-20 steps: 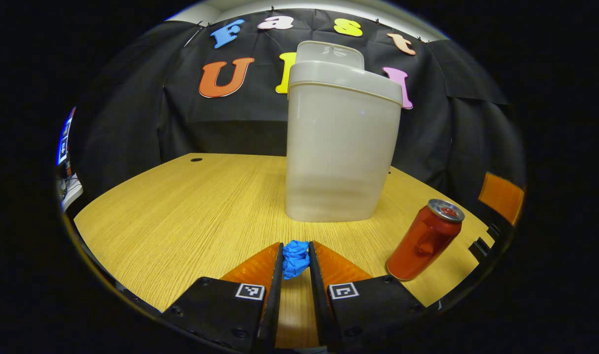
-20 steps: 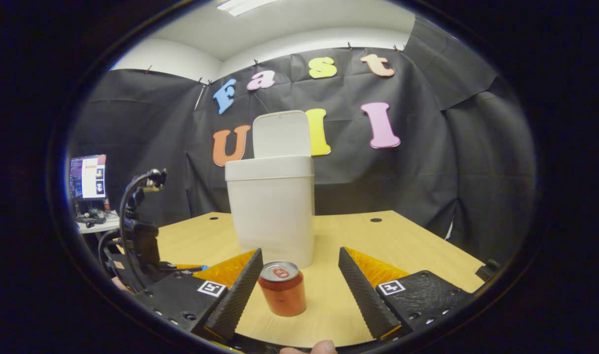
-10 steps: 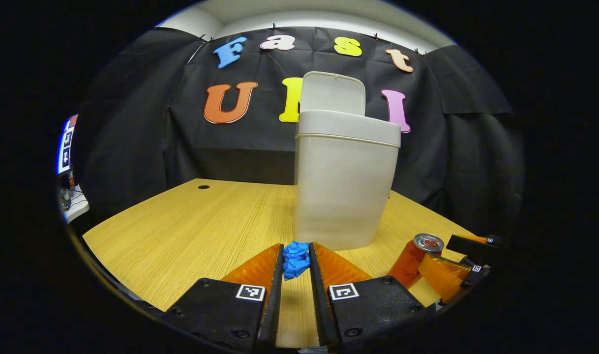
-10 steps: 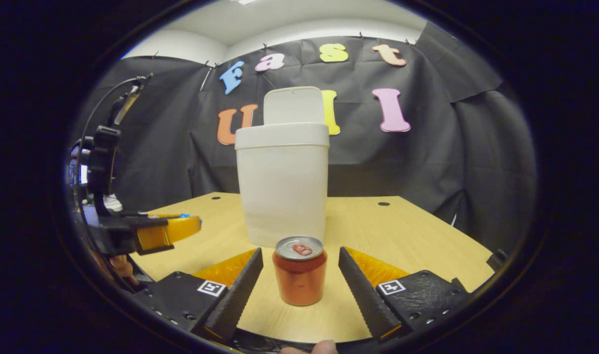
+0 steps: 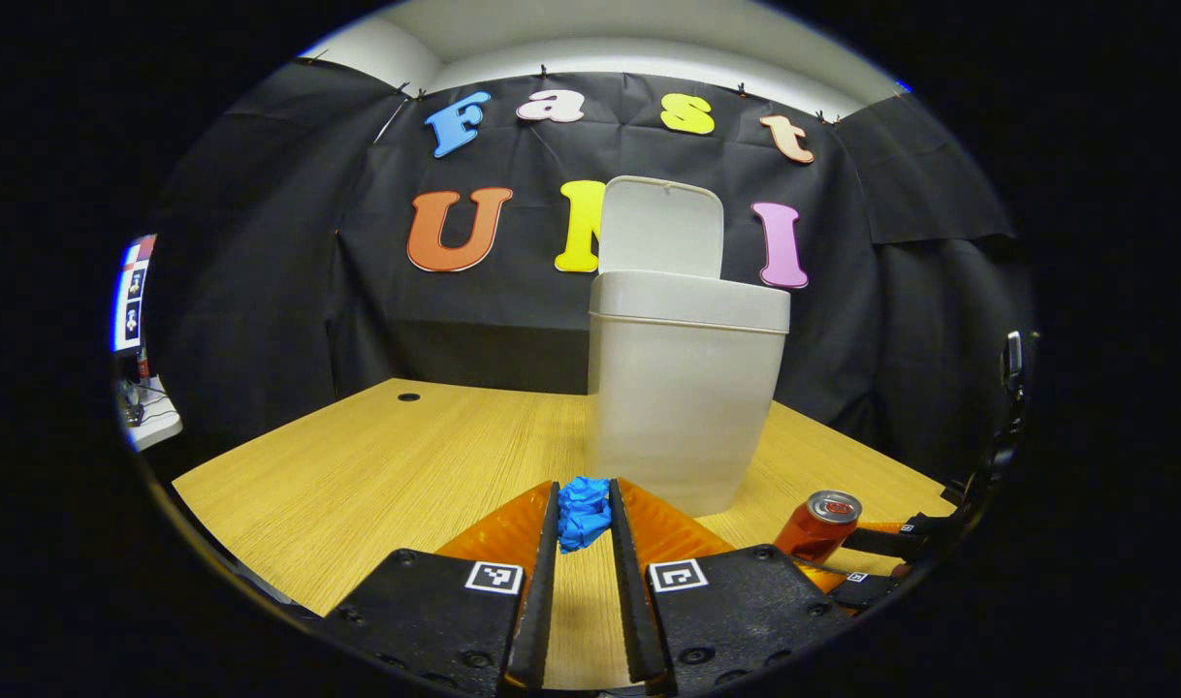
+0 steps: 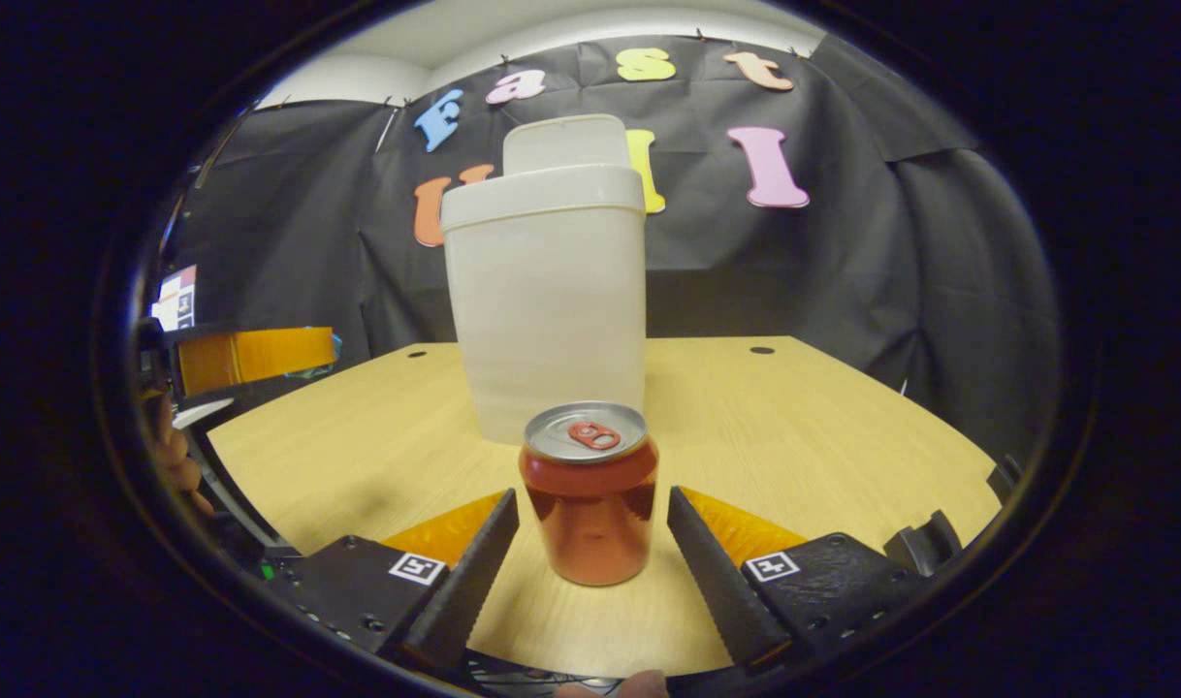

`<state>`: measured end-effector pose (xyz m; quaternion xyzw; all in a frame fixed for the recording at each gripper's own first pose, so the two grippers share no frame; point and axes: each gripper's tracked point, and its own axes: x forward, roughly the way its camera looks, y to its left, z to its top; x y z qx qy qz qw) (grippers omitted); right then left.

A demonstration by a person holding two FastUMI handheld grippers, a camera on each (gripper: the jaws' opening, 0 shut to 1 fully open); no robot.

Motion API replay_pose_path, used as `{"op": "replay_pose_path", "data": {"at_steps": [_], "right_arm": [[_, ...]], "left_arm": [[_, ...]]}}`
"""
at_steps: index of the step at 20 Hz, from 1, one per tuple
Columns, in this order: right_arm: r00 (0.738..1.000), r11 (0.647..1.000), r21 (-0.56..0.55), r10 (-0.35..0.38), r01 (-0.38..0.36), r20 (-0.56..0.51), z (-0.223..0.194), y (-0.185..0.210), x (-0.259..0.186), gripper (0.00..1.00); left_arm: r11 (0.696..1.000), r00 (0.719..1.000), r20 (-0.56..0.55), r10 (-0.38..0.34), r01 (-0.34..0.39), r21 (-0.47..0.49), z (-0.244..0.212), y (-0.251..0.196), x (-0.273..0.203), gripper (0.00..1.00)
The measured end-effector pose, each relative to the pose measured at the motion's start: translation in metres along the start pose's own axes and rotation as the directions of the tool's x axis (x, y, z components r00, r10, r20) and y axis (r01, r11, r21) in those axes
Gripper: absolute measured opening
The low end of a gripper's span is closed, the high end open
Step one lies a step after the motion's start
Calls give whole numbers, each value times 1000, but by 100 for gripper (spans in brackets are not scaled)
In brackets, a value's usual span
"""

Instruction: Press the lid of the desktop garbage bin to open it, pick up the crumpled paper on the desktop and throw it into the bin, then pick up the pop can on the desktop and drop it into the bin, and finally close the garbage bin lid.

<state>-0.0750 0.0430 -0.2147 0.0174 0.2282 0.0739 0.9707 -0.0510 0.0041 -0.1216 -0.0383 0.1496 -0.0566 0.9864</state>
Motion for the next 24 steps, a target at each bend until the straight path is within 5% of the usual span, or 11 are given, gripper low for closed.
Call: {"op": "replay_pose_path", "data": {"at_steps": [11,24], "right_arm": [[993,998,41,-34,39,-114,-19,-9,17,96],[1000,999,53,-11,12,-18,10,-24,-1,80]], "left_arm": [[1000,998,59,-13,13,-4,37,-2,8,33],[999,992,122,-44,41,29,95,-21,32,35]]}}
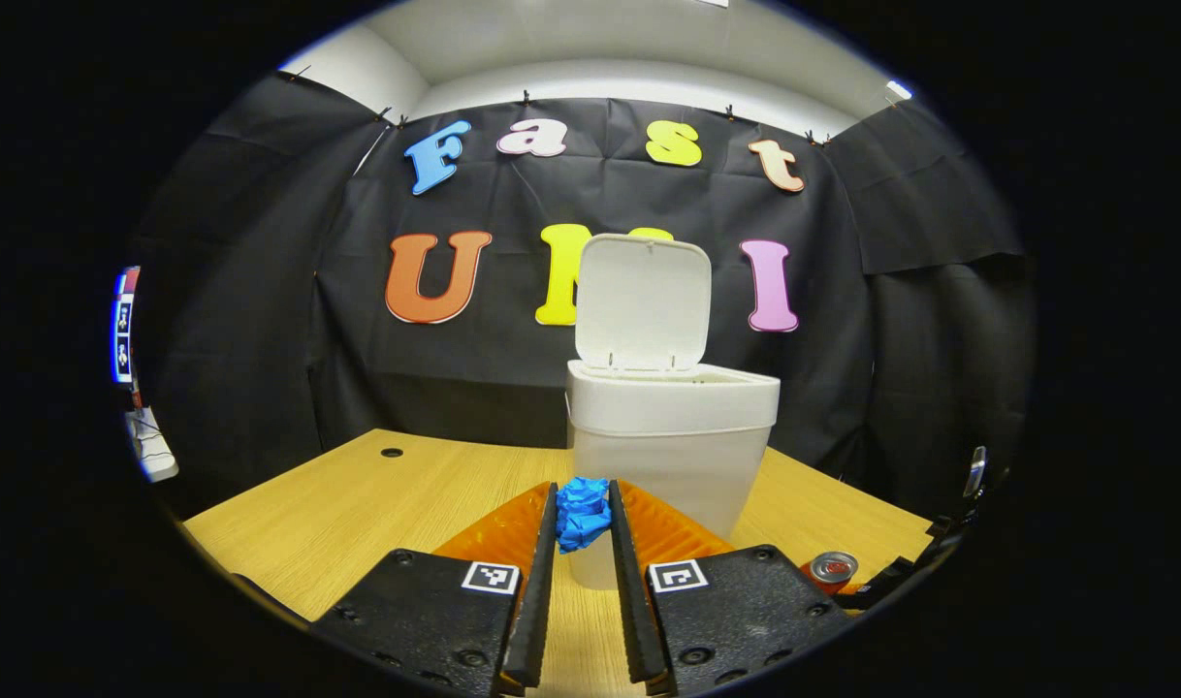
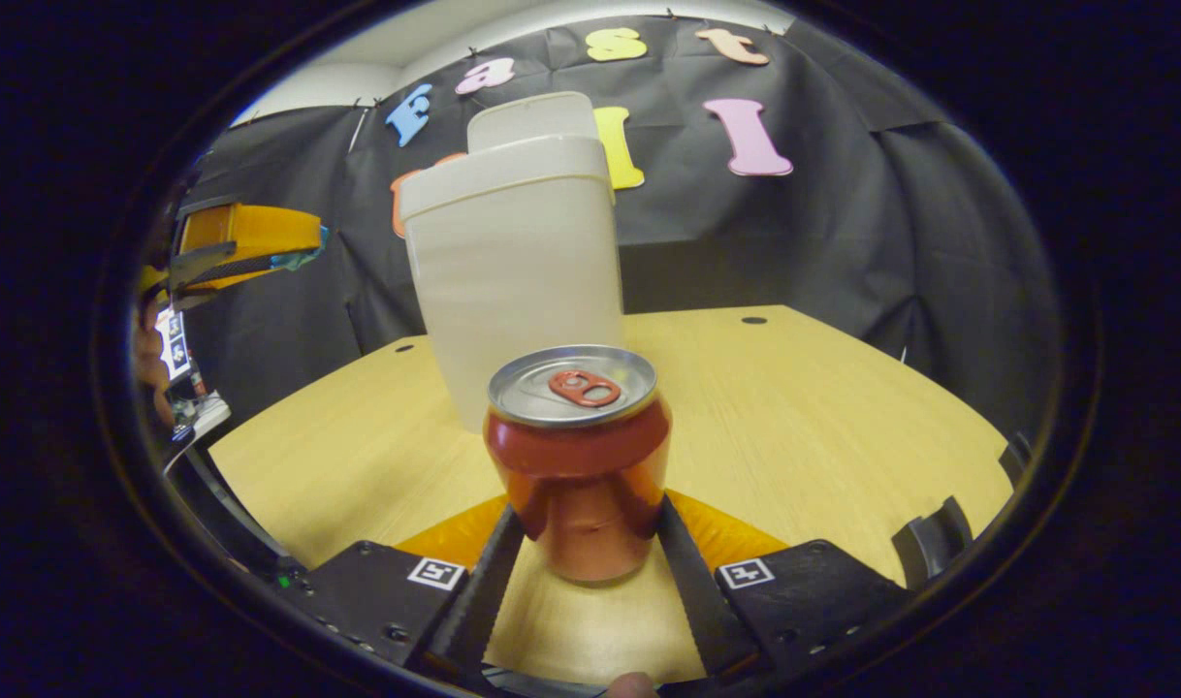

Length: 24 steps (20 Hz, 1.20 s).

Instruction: Press the lid of the desktop garbage bin to open it, pick up the crumpled paper on the desktop and throw it into the bin, then pick up the pop can on the desktop and drop it into the bin, and finally close the garbage bin lid.

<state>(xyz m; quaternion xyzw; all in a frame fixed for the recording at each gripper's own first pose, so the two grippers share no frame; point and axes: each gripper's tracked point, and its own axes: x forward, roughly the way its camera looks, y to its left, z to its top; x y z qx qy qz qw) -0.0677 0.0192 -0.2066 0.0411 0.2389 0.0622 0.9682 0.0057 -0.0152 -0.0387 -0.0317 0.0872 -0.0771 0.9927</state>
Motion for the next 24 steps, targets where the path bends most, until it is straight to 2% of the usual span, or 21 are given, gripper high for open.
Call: {"op": "replay_pose_path", "data": {"at_steps": [6,12,18,19,20,24], "right_arm": [[998,1000,-8,-1,1,65,22,-17,-15,80],[998,1000,14,-12,12,64,24,-37,-18,80],[998,1000,18,-15,14,56,24,-46,-17,80],[998,1000,20,-16,15,55,24,-48,-16,80],[998,1000,25,-17,16,54,24,-50,-15,80],[998,999,29,-14,12,54,26,-51,-13,80]], "left_arm": [[999,994,103,-40,37,31,60,-14,35,34],[998,989,141,-52,45,54,92,-26,79,34],[998,992,109,-62,59,30,89,-38,128,35],[998,993,98,-64,62,27,86,-40,136,31],[998,994,82,-68,66,23,82,-41,141,37],[998,997,46,-61,60,25,72,-41,150,43]]}}
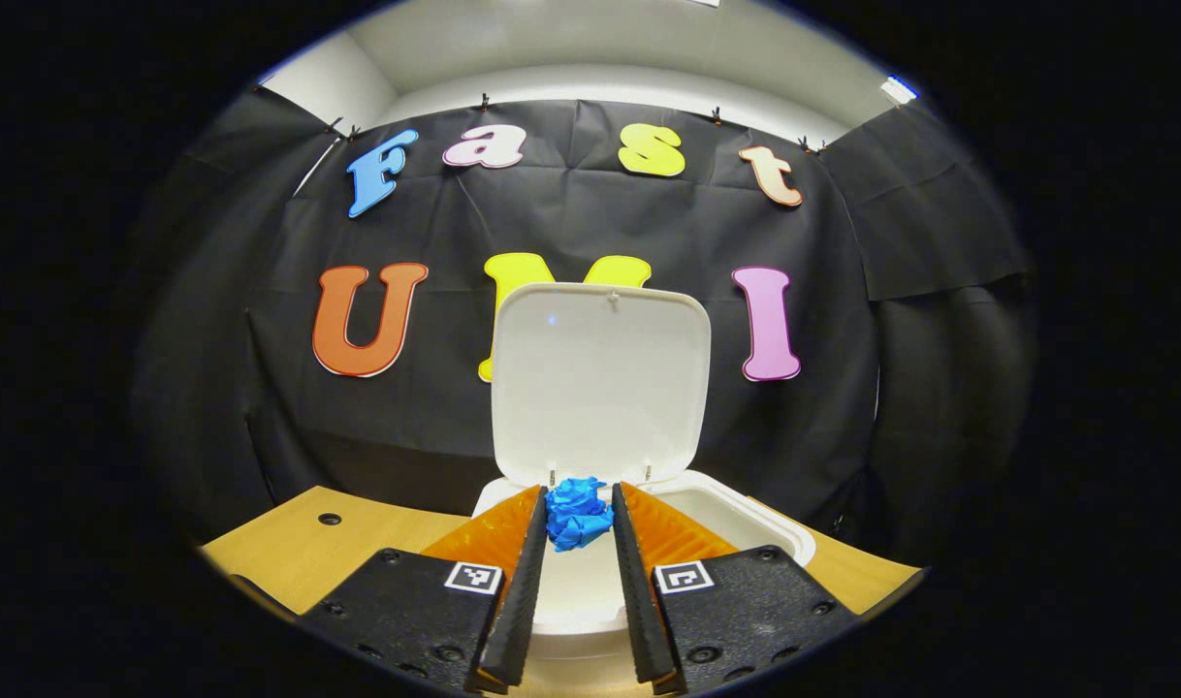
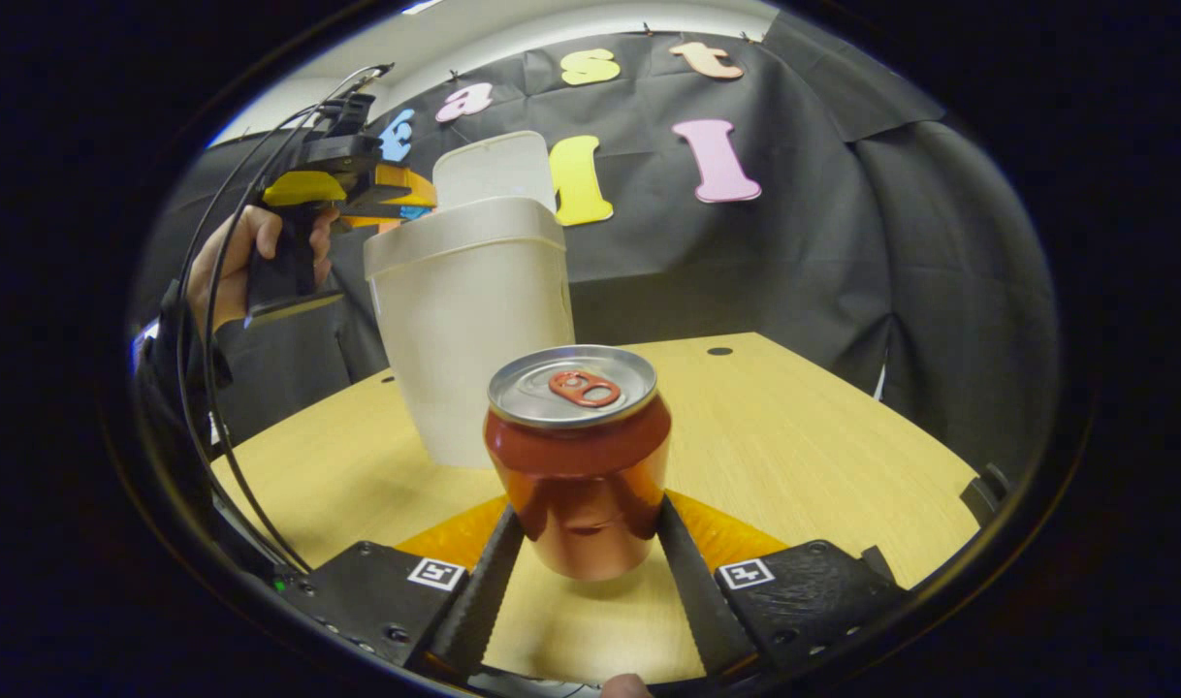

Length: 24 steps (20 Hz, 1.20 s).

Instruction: Press the lid of the desktop garbage bin to open it, pick up the crumpled paper on the desktop and throw it into the bin, then pick up the pop can on the desktop and drop it into the bin, and finally close the garbage bin lid.

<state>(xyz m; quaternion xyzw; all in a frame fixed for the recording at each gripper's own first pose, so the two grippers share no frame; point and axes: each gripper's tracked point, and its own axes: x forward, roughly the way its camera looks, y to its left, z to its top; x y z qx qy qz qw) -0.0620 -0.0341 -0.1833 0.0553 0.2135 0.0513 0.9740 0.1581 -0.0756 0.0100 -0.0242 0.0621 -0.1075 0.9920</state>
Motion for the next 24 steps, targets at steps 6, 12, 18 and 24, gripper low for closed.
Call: {"op": "replay_pose_path", "data": {"at_steps": [6,12,18,24], "right_arm": [[1000,1000,-3,14,-14,-8,-2,3,1,80],[1000,1000,-18,3,-3,10,6,2,-3,80],[998,998,-67,14,-10,55,41,9,-12,80],[992,992,-109,73,-62,104,94,30,-18,80]], "left_arm": [[1000,1000,10,-5,5,27,4,-1,-2,99],[1000,999,37,-7,8,-4,10,5,-23,99],[1000,998,60,26,-26,-11,13,33,-57,99],[996,994,72,85,-85,0,6,76,-91,99]]}}
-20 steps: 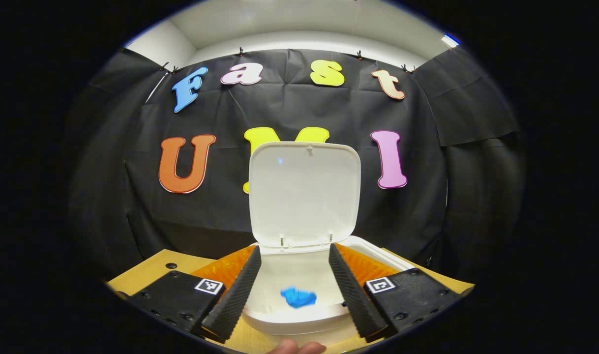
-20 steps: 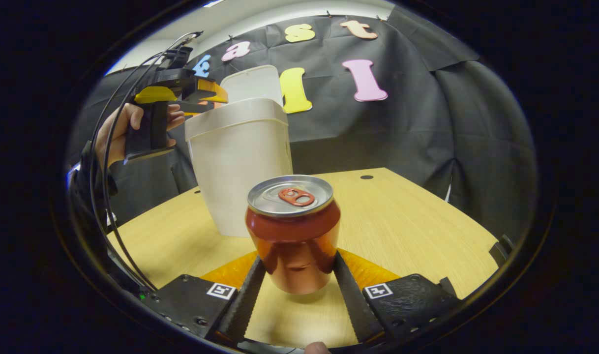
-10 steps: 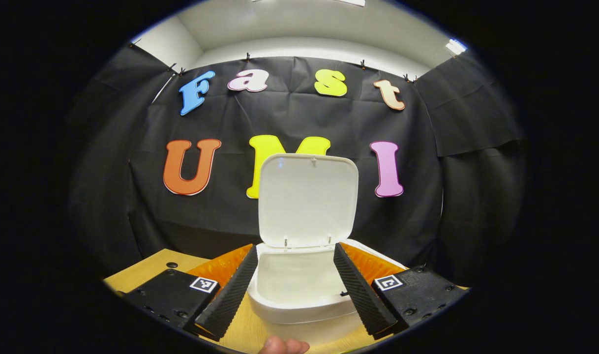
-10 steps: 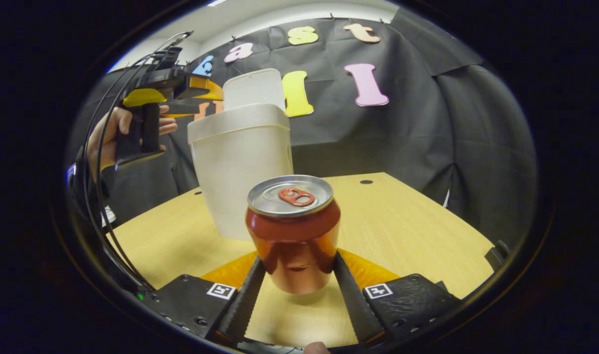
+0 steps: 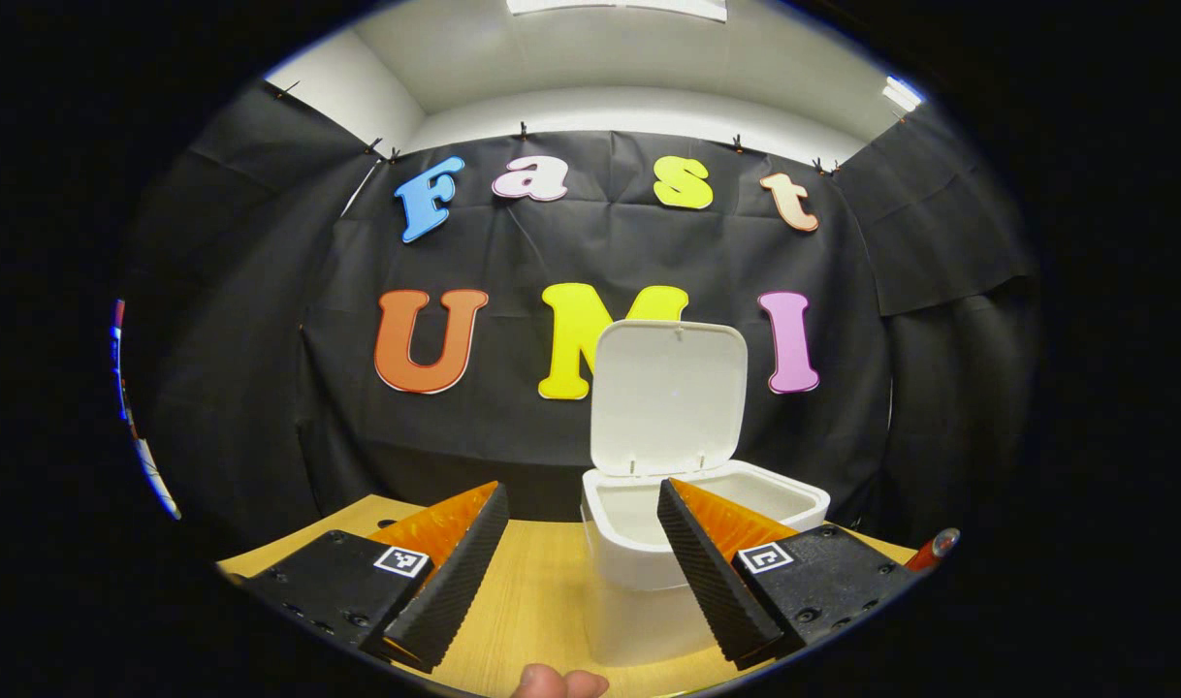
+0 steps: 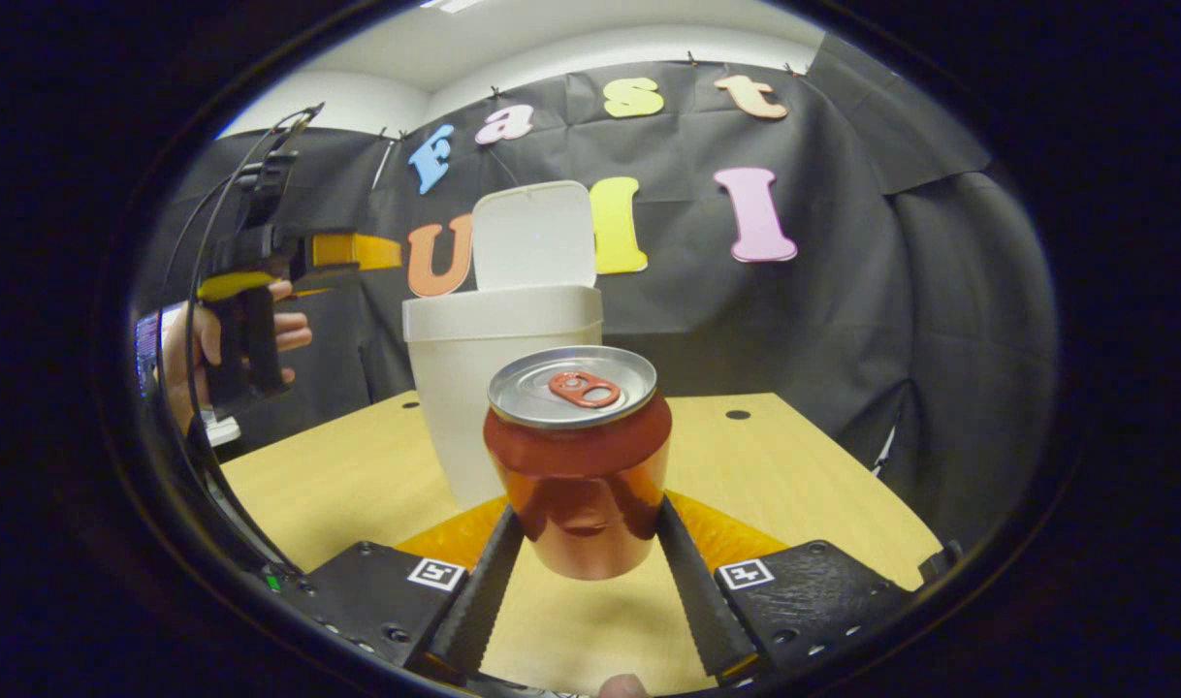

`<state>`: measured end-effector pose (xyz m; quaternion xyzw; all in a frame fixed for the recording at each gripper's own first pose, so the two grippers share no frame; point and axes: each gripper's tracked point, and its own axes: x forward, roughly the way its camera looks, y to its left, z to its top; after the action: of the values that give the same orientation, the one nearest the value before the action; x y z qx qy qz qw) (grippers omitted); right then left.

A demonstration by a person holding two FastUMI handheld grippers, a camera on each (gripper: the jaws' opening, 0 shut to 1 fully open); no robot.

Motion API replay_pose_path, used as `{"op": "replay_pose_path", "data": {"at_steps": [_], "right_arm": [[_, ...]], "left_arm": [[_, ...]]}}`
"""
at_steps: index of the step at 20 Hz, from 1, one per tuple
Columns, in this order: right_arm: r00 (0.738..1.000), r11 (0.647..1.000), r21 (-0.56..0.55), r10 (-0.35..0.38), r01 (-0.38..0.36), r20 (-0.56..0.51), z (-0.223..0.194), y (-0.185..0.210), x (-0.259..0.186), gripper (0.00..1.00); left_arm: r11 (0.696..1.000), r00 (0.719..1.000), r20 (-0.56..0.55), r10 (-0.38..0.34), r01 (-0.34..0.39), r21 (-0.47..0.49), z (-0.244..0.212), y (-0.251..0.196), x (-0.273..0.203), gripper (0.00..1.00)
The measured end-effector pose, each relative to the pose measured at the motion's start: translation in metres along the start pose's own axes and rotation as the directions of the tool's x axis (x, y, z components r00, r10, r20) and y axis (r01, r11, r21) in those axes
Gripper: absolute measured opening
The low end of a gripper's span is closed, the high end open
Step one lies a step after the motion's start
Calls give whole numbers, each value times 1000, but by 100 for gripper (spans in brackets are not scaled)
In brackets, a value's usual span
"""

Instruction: Press the lid of the desktop garbage bin to open it, pick up the crumpled paper on the desktop and throw it into the bin, then pick up the pop can on the desktop and drop it into the bin, and finally close the garbage bin lid.

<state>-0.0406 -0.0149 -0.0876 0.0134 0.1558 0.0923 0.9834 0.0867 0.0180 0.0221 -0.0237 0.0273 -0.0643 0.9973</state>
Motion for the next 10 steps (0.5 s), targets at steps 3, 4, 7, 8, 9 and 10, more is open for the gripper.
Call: {"op": "replay_pose_path", "data": {"at_steps": [3,4,7,8,9,10], "right_arm": [[999,999,-27,22,-21,29,35,5,5,80],[999,999,-35,30,-28,42,48,7,7,80],[995,996,-48,72,-69,65,84,21,17,80],[993,995,-46,93,-90,72,96,28,21,80],[990,993,-40,114,-111,80,110,34,25,79],[988,991,-33,130,-128,87,121,40,29,79]], "left_arm": [[1000,999,-16,30,-30,-9,-11,23,-14,99],[999,999,-19,41,-41,-14,-14,31,-19,99],[997,996,-33,79,-79,-6,-23,54,-32,100],[996,995,-39,91,-91,0,-26,61,-38,99],[995,994,-45,101,-101,5,-29,69,-42,99],[994,993,-50,111,-111,7,-32,75,-45,99]]}}
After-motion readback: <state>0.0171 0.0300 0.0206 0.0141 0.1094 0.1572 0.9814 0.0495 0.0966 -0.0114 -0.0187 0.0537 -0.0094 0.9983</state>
